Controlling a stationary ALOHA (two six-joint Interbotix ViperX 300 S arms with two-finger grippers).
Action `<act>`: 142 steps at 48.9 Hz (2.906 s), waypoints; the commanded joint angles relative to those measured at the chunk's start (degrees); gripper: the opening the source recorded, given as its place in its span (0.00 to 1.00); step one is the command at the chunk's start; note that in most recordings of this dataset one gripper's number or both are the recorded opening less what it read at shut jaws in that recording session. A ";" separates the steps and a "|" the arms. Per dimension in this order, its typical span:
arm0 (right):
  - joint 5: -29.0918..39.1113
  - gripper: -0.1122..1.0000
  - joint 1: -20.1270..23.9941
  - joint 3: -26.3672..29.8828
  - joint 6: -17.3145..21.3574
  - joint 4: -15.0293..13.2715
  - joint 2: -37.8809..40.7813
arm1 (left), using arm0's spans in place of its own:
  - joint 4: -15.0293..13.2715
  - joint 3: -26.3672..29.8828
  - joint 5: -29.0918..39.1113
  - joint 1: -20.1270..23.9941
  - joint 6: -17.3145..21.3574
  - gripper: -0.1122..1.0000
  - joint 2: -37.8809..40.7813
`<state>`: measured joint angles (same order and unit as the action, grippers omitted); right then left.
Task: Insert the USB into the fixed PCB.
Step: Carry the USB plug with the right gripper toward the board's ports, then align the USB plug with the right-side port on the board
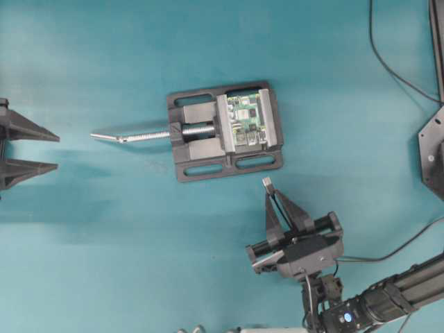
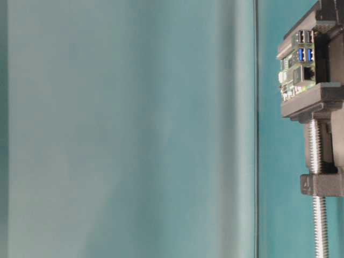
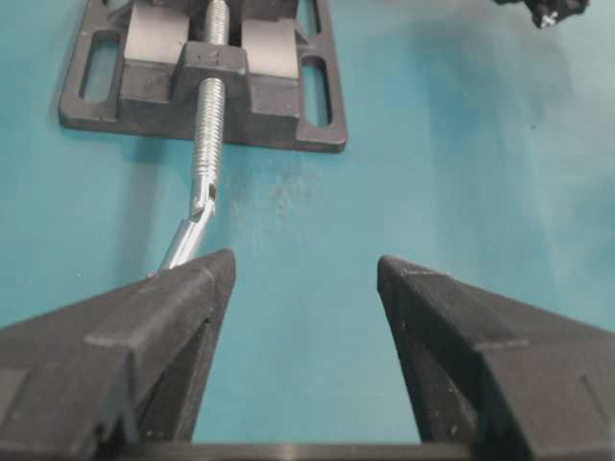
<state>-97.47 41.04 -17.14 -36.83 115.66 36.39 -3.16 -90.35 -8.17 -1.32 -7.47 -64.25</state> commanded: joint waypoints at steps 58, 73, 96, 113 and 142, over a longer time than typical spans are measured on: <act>-2.02 0.28 -5.36 3.43 0.79 0.79 -3.52 | 0.00 0.79 -0.26 -0.09 -0.62 0.80 0.26; -2.02 0.28 -6.33 2.99 -1.23 0.79 -5.10 | 0.09 0.79 -0.35 -0.09 -0.62 0.80 0.35; -2.02 0.28 -6.77 1.05 -2.20 0.79 -6.33 | 0.00 0.70 -0.26 -0.09 -0.62 0.80 0.26; -1.85 0.28 -7.56 1.05 -4.04 0.79 -6.42 | 0.00 0.79 -0.35 -0.09 -0.62 0.80 0.26; -0.97 0.28 -8.44 0.97 -5.01 0.79 -6.42 | 0.00 0.79 -0.26 -0.09 -0.62 0.80 0.26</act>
<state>-98.44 32.87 -16.52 -41.57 116.54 32.61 -3.25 -90.35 -8.17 -1.32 -7.47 -64.25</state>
